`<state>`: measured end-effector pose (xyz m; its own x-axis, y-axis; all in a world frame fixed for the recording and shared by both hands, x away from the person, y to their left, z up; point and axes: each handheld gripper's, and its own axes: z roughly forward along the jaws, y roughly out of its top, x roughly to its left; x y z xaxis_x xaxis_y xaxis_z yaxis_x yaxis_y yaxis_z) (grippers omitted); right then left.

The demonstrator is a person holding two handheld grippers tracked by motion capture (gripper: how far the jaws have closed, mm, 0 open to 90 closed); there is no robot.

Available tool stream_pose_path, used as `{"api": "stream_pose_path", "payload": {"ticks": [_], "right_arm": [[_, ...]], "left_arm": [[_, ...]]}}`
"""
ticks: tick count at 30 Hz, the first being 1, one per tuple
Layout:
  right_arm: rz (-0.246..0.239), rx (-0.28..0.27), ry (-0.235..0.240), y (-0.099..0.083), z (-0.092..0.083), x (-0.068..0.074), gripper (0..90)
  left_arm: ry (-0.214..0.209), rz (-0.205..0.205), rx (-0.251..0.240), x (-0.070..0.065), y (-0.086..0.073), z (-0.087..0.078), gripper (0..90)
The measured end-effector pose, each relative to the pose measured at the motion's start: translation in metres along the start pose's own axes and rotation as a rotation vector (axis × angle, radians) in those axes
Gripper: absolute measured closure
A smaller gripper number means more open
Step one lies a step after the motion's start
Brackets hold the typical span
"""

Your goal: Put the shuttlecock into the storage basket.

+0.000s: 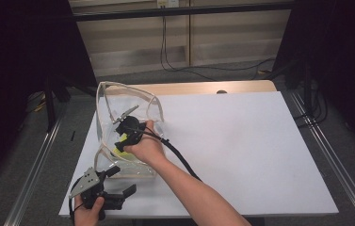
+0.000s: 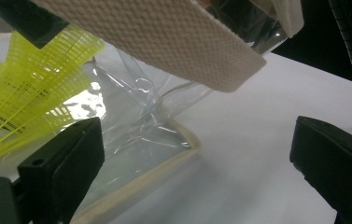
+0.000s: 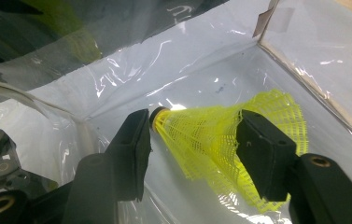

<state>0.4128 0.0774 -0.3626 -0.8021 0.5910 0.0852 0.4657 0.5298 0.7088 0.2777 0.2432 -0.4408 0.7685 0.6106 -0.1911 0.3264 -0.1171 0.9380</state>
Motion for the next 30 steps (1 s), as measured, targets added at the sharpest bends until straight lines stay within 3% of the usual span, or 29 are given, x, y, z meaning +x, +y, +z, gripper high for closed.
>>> {"api": "stream_pose_path", "payload": {"ticks": [30], "right_arm": [[0.025,-0.006,-0.047,0.0009,-0.0031,-0.0069,38.5]], "left_arm": [[-0.002,0.001,0.000,0.0000,0.0003,-0.0004,3.2]]}}
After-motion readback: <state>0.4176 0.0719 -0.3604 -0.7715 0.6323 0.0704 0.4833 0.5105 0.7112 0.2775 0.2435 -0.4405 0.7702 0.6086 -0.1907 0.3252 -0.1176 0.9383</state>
